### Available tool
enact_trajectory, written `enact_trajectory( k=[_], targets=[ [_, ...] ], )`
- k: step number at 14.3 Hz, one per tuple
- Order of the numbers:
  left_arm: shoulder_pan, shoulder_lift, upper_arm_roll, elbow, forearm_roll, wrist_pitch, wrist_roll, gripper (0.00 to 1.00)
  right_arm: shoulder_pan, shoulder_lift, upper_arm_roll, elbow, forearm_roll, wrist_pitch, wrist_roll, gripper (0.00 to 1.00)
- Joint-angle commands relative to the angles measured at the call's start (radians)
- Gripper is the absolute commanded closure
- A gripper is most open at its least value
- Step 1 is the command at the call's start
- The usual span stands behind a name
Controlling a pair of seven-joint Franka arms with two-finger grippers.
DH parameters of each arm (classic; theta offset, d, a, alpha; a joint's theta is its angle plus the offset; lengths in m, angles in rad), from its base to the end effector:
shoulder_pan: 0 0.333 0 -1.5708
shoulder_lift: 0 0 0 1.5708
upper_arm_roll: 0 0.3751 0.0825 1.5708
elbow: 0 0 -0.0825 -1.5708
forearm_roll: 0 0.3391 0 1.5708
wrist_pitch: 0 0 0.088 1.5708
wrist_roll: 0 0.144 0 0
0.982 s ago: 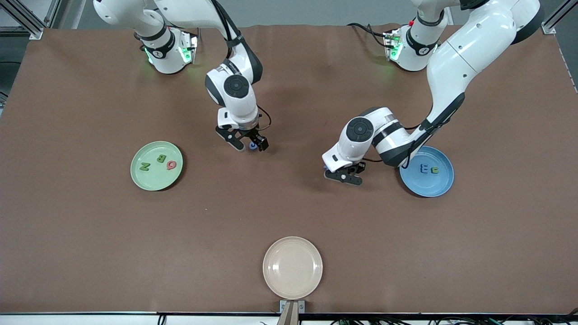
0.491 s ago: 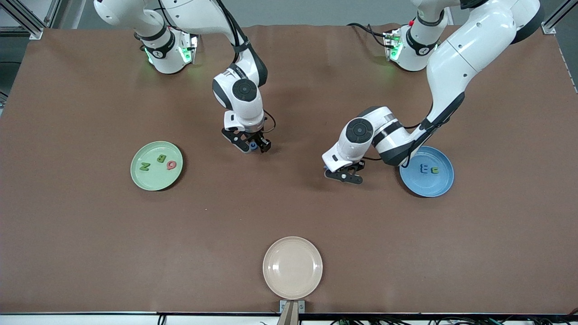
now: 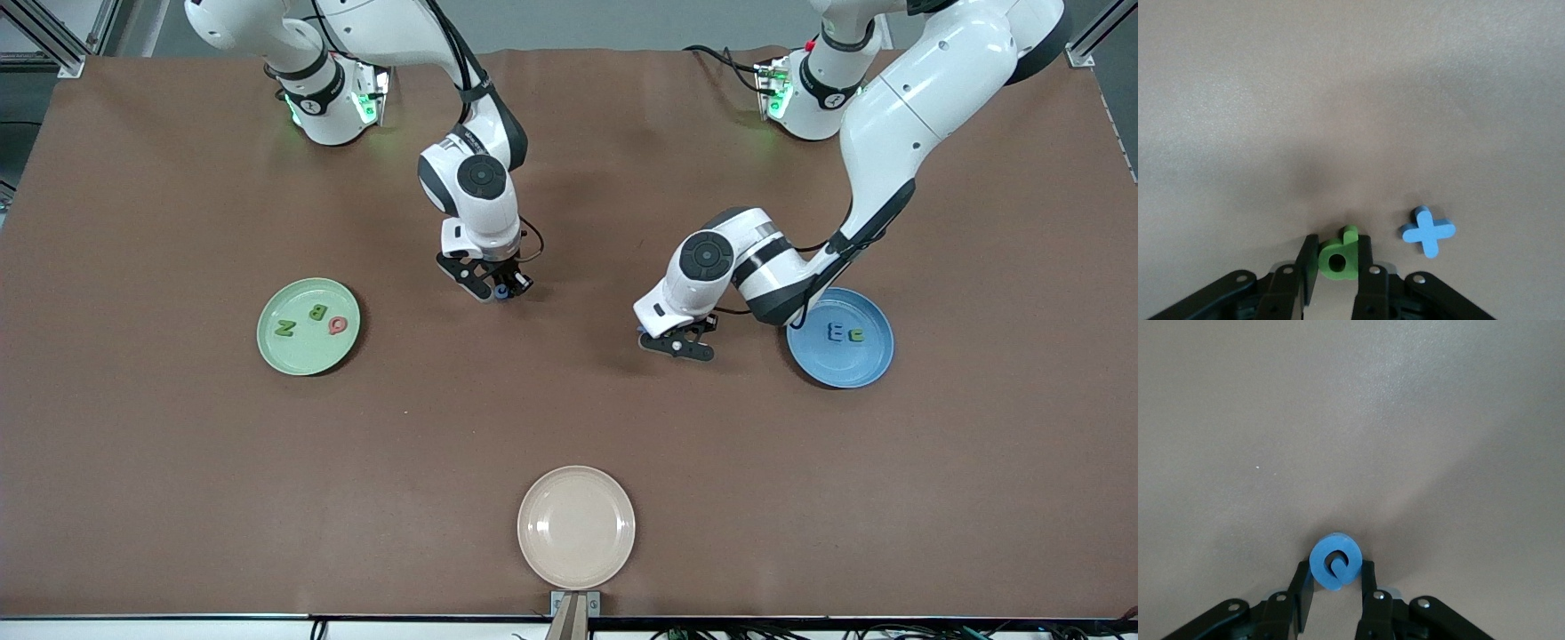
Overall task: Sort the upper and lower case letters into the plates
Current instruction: 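Move the green d to the blue plate while the right gripper moves C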
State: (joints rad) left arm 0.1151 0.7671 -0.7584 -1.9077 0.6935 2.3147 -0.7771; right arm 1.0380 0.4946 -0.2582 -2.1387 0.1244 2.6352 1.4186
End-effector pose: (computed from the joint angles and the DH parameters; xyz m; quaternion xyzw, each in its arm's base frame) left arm 0.5286 -0.3127 0.2136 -0.9915 0.1264 0.0313 0.0080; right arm 0.4078 0.4091 0.2329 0.9361 -0.3503 0.0319 0.0032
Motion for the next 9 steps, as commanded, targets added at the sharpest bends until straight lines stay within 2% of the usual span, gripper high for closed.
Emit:
enact_trajectory(
  k=[1, 3, 6, 8, 9],
  targets=[
    [0.024, -0.006, -0.024, -0.028, -0.015, -0.076, -0.008, 0.86, -0.025, -0.025, -0.013, -0.009, 0.008, -0.055, -0.065, 0.99],
    [0.107, -0.018, -0.097, -0.025, -0.017, -0.121, -0.005, 0.86, -0.097, -0.097, -0.022, -0.009, 0.006, -0.167, -0.191, 1.00],
    [0.298, -0.023, -0.263, -0.024, -0.015, -0.233, 0.001, 0.86, -0.254, -0.198, -0.024, -0.017, 0.004, -0.289, -0.425, 1.00],
    [0.436, -0.023, -0.367, -0.034, -0.009, -0.316, 0.019, 0.86, -0.366, -0.229, -0.024, -0.023, -0.003, -0.333, -0.609, 1.00],
    [0.487, -0.023, -0.398, -0.047, 0.004, -0.357, 0.033, 0.86, -0.421, -0.234, -0.024, -0.036, -0.005, -0.331, -0.694, 1.00]
  ],
)
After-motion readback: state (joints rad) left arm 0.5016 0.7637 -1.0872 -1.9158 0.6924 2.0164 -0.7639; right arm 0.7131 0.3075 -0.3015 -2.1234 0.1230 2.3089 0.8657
